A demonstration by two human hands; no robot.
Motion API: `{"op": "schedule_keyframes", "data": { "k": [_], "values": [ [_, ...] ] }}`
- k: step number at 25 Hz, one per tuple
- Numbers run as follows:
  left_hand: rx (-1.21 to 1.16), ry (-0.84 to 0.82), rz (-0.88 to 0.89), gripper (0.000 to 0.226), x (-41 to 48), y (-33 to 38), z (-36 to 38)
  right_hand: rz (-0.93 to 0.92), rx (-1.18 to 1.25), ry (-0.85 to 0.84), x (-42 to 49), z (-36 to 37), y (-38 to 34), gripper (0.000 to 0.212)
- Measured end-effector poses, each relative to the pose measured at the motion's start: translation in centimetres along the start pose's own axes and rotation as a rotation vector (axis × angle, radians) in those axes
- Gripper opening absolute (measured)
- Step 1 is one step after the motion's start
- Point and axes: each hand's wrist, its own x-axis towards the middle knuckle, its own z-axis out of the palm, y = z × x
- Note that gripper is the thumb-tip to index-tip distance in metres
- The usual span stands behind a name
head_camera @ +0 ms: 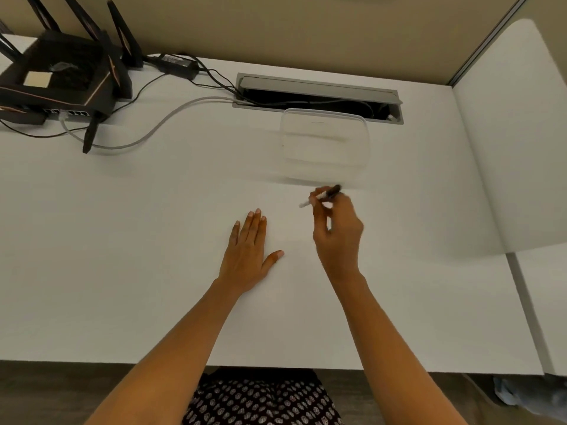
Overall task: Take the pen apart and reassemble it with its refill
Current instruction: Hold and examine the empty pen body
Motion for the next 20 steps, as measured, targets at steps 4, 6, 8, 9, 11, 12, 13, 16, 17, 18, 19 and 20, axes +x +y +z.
{"op": "schedule_keyframes", "data": {
  "k": [4, 6, 8, 9, 11, 12, 13, 16, 17, 18, 19, 20],
  "values": [
    [-0.016, 0.029, -0.003, 0.083, -0.3, 0.0, 0.7, 0.077, 0.011, -0.035, -0.2, 0.0, -0.5, 0.011],
    [-0.018, 0.026, 0.016, 0.082, -0.1, 0.0, 0.5, -0.020, 0.048, 0.076, 1.6, -1.0, -1.2, 0.010],
    [0.001, 0.041, 0.006, 0.082, -0.4, -0.1, 0.9, -0.117, 0.081, 0.141, 2.2, -1.3, -1.5, 0.012],
    [-0.001, 0.051, 0.010, 0.082, -0.3, 0.0, 0.9, -0.107, 0.084, 0.126, 1.9, -1.0, -1.2, 0.014],
    [-0.012, 0.056, 0.009, 0.082, -0.1, 0.0, 0.6, 0.064, -0.006, -0.098, 0.3, 0.2, -0.3, 0.017],
    [-0.018, 0.048, 0.015, 0.082, -0.4, 0.0, 0.8, 0.154, -0.065, -0.223, -1.0, 0.6, 0.1, 0.018],
    [-0.010, 0.065, 0.014, 0.082, -0.6, -0.1, 1.1, 0.167, -0.061, -0.233, -1.5, 0.8, 0.4, 0.016],
    [-0.006, 0.071, 0.019, 0.082, -0.3, 0.0, 0.7, 0.021, 0.033, 0.020, 0.2, 0.5, 0.3, 0.007],
    [-0.007, 0.063, 0.018, 0.082, -0.2, -0.1, 0.7, -0.027, 0.056, 0.073, 0.8, 0.1, 0.0, 0.006],
    [0.000, 0.074, 0.009, 0.082, -0.4, -0.1, 0.9, -0.069, 0.078, 0.102, 1.0, 0.0, -0.2, 0.006],
    [0.008, 0.079, 0.009, 0.082, -0.5, 0.0, 0.9, -0.088, 0.087, 0.104, 0.8, 0.0, -0.3, 0.007],
    [0.000, 0.078, 0.008, 0.082, -0.4, 0.0, 0.8, -0.078, 0.067, 0.057, 0.4, 0.3, -0.1, 0.009]
  ]
}}
